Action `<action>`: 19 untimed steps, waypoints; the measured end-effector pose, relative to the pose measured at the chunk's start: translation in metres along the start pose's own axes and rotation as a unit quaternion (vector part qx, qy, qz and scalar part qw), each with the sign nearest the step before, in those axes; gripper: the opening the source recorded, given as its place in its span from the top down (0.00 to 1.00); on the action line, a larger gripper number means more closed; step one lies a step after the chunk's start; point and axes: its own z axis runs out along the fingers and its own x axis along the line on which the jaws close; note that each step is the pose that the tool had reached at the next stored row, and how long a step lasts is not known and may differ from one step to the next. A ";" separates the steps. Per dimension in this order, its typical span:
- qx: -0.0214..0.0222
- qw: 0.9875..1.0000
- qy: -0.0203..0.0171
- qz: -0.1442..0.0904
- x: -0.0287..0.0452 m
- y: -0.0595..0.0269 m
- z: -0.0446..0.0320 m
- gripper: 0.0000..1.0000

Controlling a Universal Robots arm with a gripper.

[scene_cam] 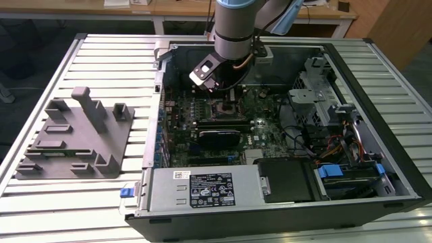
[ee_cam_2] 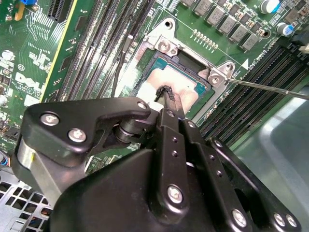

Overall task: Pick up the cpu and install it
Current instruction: 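Place the cpu into insertion slot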

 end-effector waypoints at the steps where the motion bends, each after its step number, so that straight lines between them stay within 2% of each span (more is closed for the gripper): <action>1: 0.000 1.000 0.000 0.000 0.0001 0.0001 -0.0011 0.89; 7: 0.001 1.000 -0.001 0.000 -0.0003 0.0002 -0.0149 0.89; 19: -0.003 1.000 -0.001 0.000 -0.0007 0.0010 -0.0507 0.89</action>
